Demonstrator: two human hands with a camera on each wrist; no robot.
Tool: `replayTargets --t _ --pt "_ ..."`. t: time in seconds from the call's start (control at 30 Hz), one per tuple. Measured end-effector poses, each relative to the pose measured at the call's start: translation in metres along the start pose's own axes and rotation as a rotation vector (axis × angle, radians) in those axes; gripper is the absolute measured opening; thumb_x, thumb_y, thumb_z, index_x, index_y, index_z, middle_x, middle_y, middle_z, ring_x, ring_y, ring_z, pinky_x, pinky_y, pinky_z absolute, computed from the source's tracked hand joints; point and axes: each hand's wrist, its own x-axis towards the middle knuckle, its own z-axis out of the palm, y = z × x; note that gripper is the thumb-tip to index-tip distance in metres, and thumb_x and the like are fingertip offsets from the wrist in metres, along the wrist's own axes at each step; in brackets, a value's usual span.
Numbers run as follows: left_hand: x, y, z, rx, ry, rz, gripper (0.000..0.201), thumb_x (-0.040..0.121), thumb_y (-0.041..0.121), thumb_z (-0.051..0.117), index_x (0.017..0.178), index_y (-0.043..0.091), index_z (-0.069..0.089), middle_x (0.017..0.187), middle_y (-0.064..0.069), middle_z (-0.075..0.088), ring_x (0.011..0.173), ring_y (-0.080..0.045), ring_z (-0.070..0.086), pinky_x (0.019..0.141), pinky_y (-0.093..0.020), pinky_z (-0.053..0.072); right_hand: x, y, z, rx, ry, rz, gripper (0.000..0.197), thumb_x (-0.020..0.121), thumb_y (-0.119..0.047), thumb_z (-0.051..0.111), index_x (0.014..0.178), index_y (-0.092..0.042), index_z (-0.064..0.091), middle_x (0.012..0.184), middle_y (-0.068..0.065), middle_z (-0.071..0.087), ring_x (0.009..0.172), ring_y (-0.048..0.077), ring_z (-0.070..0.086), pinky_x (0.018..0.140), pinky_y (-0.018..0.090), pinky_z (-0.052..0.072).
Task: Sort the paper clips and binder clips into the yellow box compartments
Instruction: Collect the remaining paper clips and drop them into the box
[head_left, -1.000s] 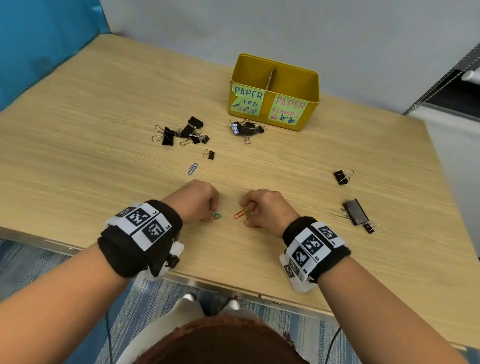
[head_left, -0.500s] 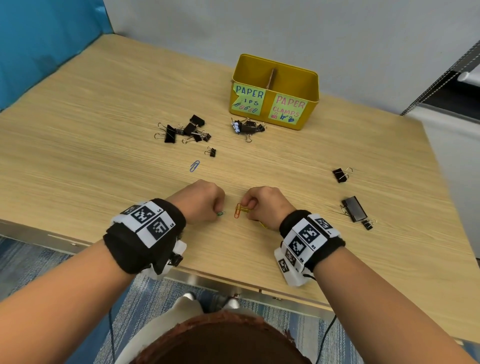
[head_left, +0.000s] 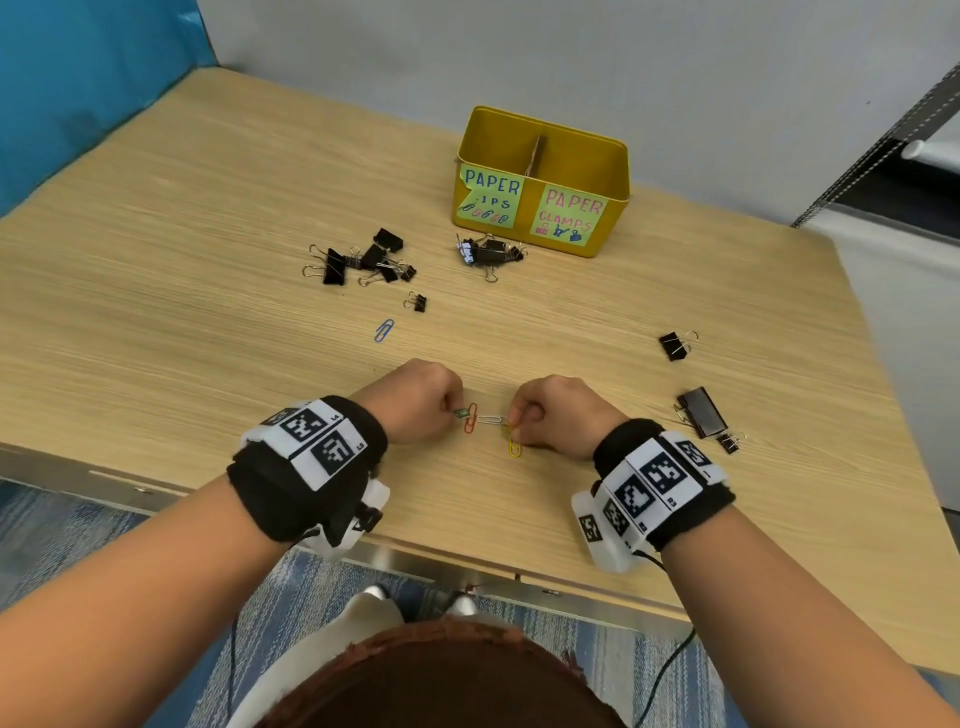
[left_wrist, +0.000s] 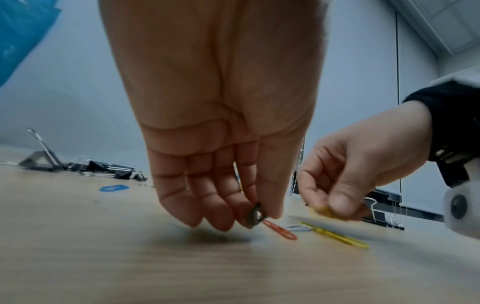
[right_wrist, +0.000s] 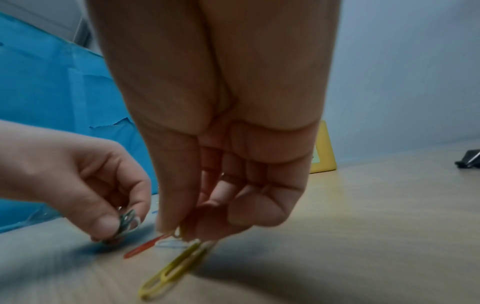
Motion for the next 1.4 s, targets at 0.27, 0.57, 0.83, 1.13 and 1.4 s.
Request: replayTargets --t 0.27,0.57,0.83,1.13,1.4 --pt "0.017 0.014 0.013 -0.058 0.075 -0.137 0.028 0.076 0.014 0.071 0.103 0.011 0.064 0.109 -0.007 0.062 0.103 -0.022 0.057 0.08 -0.025 0.042 -0.002 0.002 0.022 0.013 0.153 0.154 0.032 0.075 -0.025 0.074 0.1 -0.009 0.062 0.094 0.004 0.06 0.085 0.016 0.053 0.07 0.024 0.04" --pt "0.017 0.021 0.019 0.128 0.126 -0.105 0.018 0.083 0.008 0.058 0.1 0.005 0.064 0.106 -0.014 0.065 0.097 -0.028 0.062 0.087 -0.037 0.052 0.008 -0.007 0.025 -0.073 0.245 0.092 0.031 0.083 0.005 0.048 0.104 -0.008 0.067 0.111 0.011 0.067 0.106 0.024 0.061 0.09 0.028 0.049" --pt "0.015 0.018 0.017 0.272 -0.001 -0.09 0.026 0.092 0.006 0.043 0.115 0.001 0.053 0.121 -0.018 0.055 0.116 -0.032 0.049 0.096 -0.04 0.044 0.012 -0.006 0.02 -0.022 0.178 0.109 0.026 0.086 0.001 0.051 0.104 -0.008 0.067 0.115 0.011 0.065 0.109 0.024 0.058 0.091 0.027 0.046" --pt "0.011 0.014 0.014 0.412 0.01 -0.014 0.024 0.091 0.012 0.045 0.111 0.002 0.054 0.116 -0.017 0.054 0.11 -0.032 0.05 0.085 -0.037 0.043 0.009 -0.01 0.016 0.07 0.17 -0.04 0.02 0.084 -0.003 0.061 0.101 -0.009 0.068 0.077 -0.005 0.06 0.076 0.008 0.055 0.074 0.018 0.04" --pt "0.019 -0.031 -0.029 -0.002 0.19 -0.251 0.016 0.087 0.014 0.058 0.099 0.003 0.062 0.104 -0.011 0.061 0.094 -0.024 0.055 0.09 -0.031 0.044 0.01 -0.011 0.029 -0.102 0.117 -0.128 0.016 0.084 -0.005 0.062 0.097 -0.006 0.069 0.108 0.01 0.062 0.103 0.022 0.057 0.079 0.02 0.04"
